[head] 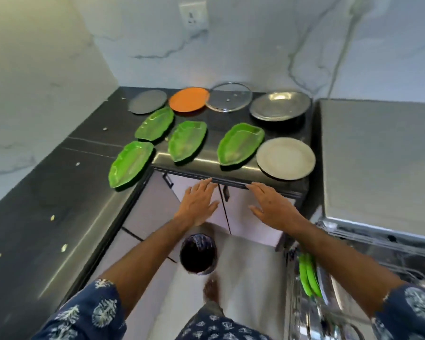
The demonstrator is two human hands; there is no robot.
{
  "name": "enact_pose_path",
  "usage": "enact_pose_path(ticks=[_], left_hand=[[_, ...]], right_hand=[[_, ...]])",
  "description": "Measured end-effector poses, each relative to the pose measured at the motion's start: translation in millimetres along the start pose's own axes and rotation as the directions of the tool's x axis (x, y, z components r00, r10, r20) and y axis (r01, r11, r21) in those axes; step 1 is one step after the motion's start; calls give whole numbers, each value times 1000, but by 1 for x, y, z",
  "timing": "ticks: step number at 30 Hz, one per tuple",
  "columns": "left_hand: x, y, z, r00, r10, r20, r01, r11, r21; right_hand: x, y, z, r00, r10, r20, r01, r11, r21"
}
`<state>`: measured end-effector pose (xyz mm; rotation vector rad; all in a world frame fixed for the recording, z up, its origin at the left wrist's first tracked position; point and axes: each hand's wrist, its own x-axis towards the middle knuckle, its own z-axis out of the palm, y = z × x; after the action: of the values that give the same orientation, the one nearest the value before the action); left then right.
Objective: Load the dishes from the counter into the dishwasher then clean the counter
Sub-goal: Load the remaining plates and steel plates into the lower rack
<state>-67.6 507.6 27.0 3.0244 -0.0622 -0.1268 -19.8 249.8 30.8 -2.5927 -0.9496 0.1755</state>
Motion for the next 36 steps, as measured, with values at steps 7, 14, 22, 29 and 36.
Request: enact_pose_path(ticks=[7,14,22,29,36], left_hand=[[11,-112,-3,980,-197,-18,196,979,-55],[31,-261,-29,778,-621,-94,607,782,-141],[63,-357,-19,735,-662,143,663,660,-353],[64,-358,-18,674,-683,283,647,360,-672],[38,-311,-37,773,-603,198,371,175,-912]], right_hand=[[94,-56,14,997,-30,70,22,993,114],[218,-125,53,967,5,253,-97,930,354],[284,-165,88,907,126,401,-362,721,591],[299,-162,98,852,193,486,-501,566,654],[284,-161,86,822,223,524,-569,283,772]])
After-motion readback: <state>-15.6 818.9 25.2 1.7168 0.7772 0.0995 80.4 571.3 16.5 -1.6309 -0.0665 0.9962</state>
